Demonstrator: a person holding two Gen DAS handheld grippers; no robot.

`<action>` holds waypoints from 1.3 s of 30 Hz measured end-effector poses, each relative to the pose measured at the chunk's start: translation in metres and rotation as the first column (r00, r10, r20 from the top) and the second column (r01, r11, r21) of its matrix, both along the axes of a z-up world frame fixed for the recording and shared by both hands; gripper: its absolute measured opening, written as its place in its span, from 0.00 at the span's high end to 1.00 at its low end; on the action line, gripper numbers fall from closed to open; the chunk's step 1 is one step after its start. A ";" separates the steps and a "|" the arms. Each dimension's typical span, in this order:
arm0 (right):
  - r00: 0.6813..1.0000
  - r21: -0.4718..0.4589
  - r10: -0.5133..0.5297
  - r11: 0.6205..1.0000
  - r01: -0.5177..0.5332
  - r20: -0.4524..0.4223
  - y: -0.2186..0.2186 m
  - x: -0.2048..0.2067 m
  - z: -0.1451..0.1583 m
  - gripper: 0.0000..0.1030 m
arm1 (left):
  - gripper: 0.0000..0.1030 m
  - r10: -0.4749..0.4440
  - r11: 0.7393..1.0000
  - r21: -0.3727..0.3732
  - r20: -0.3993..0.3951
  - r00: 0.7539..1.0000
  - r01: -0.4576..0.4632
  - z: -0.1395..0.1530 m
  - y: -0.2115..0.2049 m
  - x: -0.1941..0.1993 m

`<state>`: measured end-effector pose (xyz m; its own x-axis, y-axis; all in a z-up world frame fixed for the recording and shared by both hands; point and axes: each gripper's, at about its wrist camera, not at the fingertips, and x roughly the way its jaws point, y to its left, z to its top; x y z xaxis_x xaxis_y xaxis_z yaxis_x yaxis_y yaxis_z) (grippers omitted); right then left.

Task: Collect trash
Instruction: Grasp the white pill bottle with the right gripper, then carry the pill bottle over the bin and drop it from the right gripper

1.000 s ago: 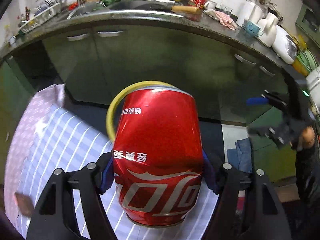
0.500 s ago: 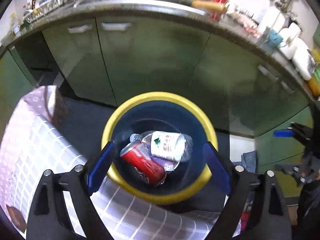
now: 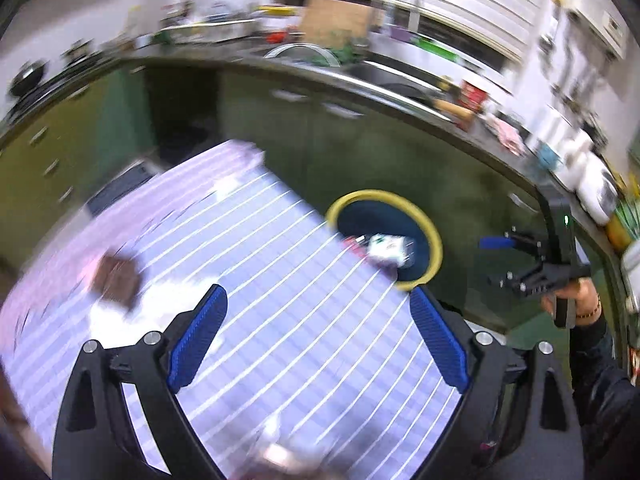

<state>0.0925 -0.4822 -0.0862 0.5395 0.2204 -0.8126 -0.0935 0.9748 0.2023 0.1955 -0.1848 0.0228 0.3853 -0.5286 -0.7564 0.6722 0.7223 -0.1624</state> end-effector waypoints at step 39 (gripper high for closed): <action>0.806 -0.122 0.581 0.797 -0.592 -0.111 0.300 0.240 -0.053 0.53 | 0.14 0.279 0.958 -0.053 -0.041 0.959 -0.281 -0.029 0.179 -0.094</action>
<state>0.3325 -0.1817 -0.1391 0.2906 0.3558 -0.8882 -0.6486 0.7557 0.0905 0.1017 -0.0056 -0.0058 0.4996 -0.4462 -0.7425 0.4377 0.8697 -0.2281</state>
